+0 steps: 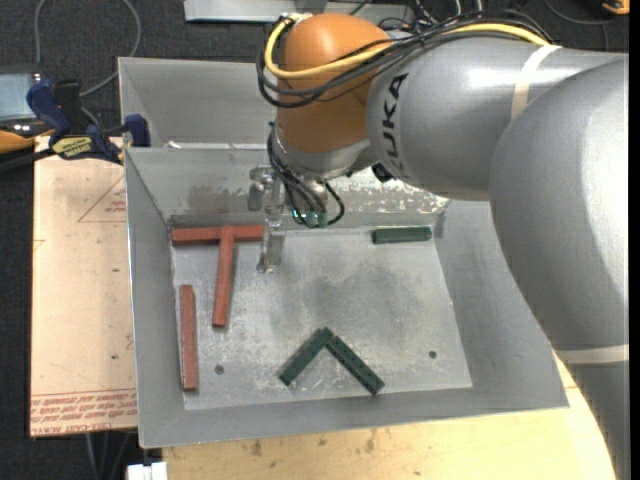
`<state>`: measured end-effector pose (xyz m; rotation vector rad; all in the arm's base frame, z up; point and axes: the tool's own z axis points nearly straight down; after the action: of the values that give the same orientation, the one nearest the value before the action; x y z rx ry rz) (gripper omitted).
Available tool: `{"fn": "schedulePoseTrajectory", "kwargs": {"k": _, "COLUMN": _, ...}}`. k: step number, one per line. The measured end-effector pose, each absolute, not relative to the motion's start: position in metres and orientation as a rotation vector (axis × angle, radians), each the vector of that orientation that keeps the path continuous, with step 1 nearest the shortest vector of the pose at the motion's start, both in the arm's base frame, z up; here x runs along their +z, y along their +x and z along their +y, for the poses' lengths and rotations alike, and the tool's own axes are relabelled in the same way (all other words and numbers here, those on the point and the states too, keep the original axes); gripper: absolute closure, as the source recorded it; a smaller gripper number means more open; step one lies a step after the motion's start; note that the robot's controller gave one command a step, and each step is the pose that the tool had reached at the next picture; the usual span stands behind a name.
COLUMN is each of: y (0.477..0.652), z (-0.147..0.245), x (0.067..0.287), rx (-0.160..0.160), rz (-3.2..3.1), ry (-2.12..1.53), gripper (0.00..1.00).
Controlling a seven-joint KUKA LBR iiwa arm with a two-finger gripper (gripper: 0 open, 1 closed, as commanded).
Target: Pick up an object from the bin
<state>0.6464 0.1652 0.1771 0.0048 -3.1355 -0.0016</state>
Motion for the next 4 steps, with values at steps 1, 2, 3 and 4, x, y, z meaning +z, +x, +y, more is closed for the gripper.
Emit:
{"fn": "schedulePoseTrajectory", "kwargs": {"k": 1, "y": 0.638, "z": 0.203, "x": 0.069, "rx": -0.003, "rz": -3.070, "ry": 0.663, "gripper": 0.00}}
{"fn": "schedulePoseTrajectory", "kwargs": {"k": 2, "y": 0.629, "z": 0.228, "x": 0.102, "rx": -0.003, "rz": -2.889, "ry": 1.251, "gripper": 0.00}}
{"fn": "schedulePoseTrajectory", "kwargs": {"k": 3, "y": 0.627, "z": 0.248, "x": 0.110, "rx": -0.003, "rz": -2.652, "ry": 1.693, "gripper": 0.00}}
{"fn": "schedulePoseTrajectory", "kwargs": {"k": 4, "y": 0.634, "z": 0.250, "x": 0.070, "rx": 0.002, "rz": -2.282, "ry": 2.161, "gripper": 0.00}}
